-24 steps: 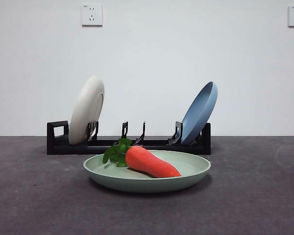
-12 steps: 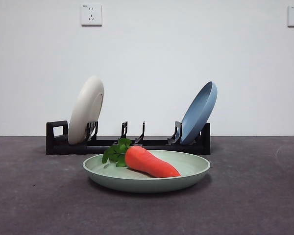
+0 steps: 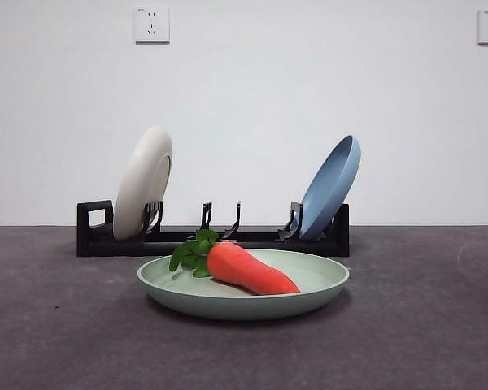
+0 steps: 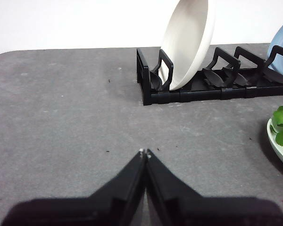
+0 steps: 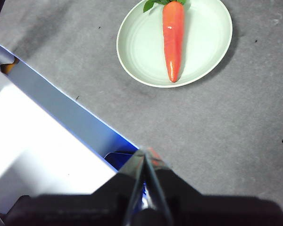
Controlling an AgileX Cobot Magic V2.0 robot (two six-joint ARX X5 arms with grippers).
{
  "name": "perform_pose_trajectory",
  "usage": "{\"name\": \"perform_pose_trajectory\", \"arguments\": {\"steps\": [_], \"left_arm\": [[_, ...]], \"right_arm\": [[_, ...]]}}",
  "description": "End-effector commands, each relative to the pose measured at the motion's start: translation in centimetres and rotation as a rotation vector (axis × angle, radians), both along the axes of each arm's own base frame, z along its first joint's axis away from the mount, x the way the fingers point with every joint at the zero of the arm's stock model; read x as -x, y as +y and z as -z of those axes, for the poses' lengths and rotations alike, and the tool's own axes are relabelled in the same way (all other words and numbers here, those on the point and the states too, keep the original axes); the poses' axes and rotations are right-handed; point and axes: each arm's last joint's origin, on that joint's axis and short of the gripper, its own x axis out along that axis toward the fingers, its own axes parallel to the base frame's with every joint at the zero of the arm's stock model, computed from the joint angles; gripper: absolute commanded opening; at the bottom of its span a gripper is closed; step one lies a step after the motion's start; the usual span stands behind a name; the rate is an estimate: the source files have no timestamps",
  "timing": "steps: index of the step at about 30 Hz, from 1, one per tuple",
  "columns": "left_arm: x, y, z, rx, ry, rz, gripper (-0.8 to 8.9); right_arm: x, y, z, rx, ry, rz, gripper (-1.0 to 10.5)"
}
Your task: Take the green plate from the plate rack,put the plate on the table,take the carrot from the table,put the carrot in the plate
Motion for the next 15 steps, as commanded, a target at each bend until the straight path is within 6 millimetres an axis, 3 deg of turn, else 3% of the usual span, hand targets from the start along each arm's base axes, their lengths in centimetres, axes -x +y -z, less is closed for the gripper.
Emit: {"name": "perform_pose_trajectory", "arguments": {"steps": [1,6,12,15], "left_arm": [[-0.1,0.0,0.4,0.004,0.006,-0.003,-0.04],[-0.1,0.0,0.4,0.004,0.006,-0.003,-0.04],[-0.1,0.0,0.4,0.004,0.007,-0.002,-0.04],[-0.1,0.0,0.4,0.004,0.007,-0.003,-0.04]], "right_arm": [[0.0,0.0,0.0,-0.003,-0.005,0.0,0.0],[0.3,-1.1,-0.4,0.018,-0.098,0.046,0.0],[0.5,-3.4,-2.6,-0.138,-0.393,0.247,0.0],[0.6,-4.5,-2.6,-0.171,-0.542,0.355,0.0]]}}
